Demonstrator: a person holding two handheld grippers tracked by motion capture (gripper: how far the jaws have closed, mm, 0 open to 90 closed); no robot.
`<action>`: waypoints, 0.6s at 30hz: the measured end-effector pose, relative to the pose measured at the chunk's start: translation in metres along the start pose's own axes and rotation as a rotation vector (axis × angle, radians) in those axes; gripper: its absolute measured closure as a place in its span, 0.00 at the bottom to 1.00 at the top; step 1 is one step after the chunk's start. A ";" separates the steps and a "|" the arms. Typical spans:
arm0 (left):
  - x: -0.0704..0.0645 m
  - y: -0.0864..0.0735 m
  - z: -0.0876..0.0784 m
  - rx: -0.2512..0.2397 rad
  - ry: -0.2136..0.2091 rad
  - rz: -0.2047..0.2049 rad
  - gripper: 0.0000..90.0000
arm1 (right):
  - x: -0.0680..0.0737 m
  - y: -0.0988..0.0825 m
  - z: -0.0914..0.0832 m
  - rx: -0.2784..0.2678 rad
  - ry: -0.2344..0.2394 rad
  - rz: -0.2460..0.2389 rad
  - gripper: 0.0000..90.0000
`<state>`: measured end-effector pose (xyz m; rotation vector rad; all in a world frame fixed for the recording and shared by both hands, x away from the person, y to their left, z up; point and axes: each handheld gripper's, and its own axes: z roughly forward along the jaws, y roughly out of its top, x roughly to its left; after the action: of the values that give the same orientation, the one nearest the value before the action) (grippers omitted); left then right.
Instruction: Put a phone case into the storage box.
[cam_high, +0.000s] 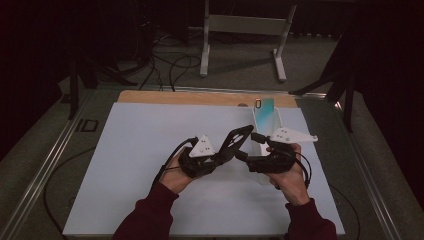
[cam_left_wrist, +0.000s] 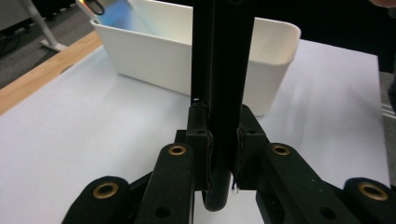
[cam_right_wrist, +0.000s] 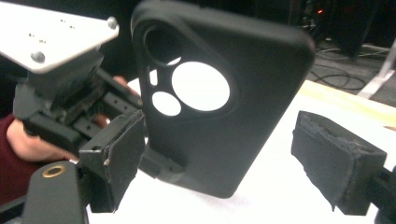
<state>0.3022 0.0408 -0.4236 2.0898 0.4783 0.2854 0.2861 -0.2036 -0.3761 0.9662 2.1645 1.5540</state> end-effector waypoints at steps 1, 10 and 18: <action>0.000 0.000 0.000 0.000 0.001 -0.003 0.89 | 0.001 0.001 0.001 -0.006 -0.008 0.008 0.18; 0.000 0.000 0.002 0.003 0.001 -0.017 0.89 | 0.010 0.010 0.009 -0.067 -0.056 0.068 0.14; -0.001 0.001 0.004 -0.009 -0.024 -0.045 0.89 | 0.015 0.014 0.017 -0.123 -0.102 0.115 0.14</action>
<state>0.3032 0.0370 -0.4253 2.0685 0.5080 0.2353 0.2904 -0.1786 -0.3673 1.1212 1.9515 1.6310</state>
